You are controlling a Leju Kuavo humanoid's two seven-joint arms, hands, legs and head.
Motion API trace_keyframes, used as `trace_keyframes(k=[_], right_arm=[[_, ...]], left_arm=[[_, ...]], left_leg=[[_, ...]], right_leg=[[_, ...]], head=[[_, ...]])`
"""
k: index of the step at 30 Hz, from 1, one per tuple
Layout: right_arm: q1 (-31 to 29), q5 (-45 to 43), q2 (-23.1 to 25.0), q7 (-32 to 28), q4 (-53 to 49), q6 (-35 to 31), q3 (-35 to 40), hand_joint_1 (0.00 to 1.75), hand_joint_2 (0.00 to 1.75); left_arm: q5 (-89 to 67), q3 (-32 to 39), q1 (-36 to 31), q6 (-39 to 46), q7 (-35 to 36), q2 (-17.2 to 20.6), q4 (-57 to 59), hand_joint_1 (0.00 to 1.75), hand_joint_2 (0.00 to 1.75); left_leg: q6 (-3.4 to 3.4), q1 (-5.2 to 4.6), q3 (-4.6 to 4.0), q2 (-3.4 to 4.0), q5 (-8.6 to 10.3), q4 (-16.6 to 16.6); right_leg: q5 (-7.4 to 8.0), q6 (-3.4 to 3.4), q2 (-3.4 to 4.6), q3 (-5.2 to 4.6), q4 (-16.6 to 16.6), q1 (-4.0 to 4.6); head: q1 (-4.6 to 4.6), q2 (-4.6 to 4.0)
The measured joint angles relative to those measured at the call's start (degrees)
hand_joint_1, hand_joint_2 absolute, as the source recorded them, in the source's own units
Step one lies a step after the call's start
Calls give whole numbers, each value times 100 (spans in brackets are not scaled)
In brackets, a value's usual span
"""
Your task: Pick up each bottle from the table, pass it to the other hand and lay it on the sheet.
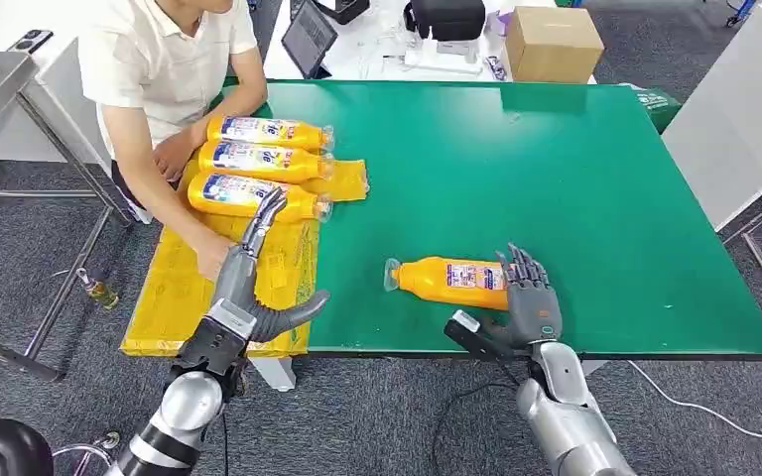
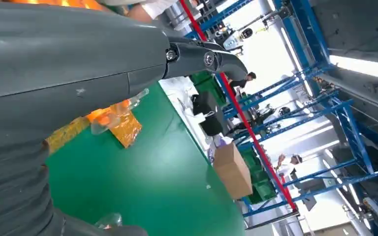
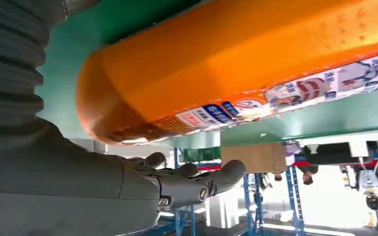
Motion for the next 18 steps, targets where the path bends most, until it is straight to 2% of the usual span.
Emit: trace_keyframes(k=[5,11,18], right_arm=[[-288,13,-83,182,251,245,299,0,175],[-543,-114,-208,652,242,1240,660,0,175],[-617,-120,-286,717,240,1355,857,0,175]], left_arm=[[179,-52,-7,-205,68,-15,0,0,175],[253,-72,-2,-350,219,-33,-42,0,175],[253,-83,2,-356,232,-33,-77,0,175]], left_leg=[[0,1,2,2,0,0],[0,0,10,2,0,0],[0,0,21,-1,0,0]], right_leg=[[0,0,1,-1,0,1],[0,-1,1,7,-1,0],[0,0,-1,22,-1,0]], head=[[4,0],[4,0],[2,0]])
